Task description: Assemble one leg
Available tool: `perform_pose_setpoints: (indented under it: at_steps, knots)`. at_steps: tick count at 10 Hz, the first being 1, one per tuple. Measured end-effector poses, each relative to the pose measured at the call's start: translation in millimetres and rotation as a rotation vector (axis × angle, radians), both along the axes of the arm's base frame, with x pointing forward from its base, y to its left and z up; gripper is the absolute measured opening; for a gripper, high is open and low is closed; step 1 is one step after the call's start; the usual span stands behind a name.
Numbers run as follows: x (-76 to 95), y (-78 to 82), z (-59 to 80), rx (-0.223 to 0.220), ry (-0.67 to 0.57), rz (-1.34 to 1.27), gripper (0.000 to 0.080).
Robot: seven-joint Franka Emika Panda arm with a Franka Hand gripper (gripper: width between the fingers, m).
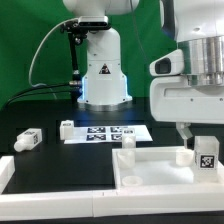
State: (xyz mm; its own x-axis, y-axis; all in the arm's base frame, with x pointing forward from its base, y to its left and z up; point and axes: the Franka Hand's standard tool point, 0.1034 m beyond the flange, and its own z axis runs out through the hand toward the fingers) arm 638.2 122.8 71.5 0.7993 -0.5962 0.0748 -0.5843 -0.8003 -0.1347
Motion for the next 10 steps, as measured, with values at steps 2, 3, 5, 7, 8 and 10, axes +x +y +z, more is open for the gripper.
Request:
perform_pose_setpoints:
  at_steps: [2, 3, 5, 7, 8, 10]
  knots:
    - [1.4, -0.5, 0.7, -0.064, -0.017, 0.307, 0.0648]
    - [1.3, -1.0, 0.4, -0.059, -0.015, 0.273, 0.0648]
    - [0.9, -2.5, -0.2, -0.057, -0.011, 0.241, 0.0382]
    - [-0.8, -7.6, -2.0, -0.047, 0.0, 0.132, 0.029]
    - [-0.7, -7.9, -2.0, -0.041, 0.002, 0.085, 0.029]
    - [-0.5, -8.0, -2.3, -0.007, 0.018, -0.2, 0.029]
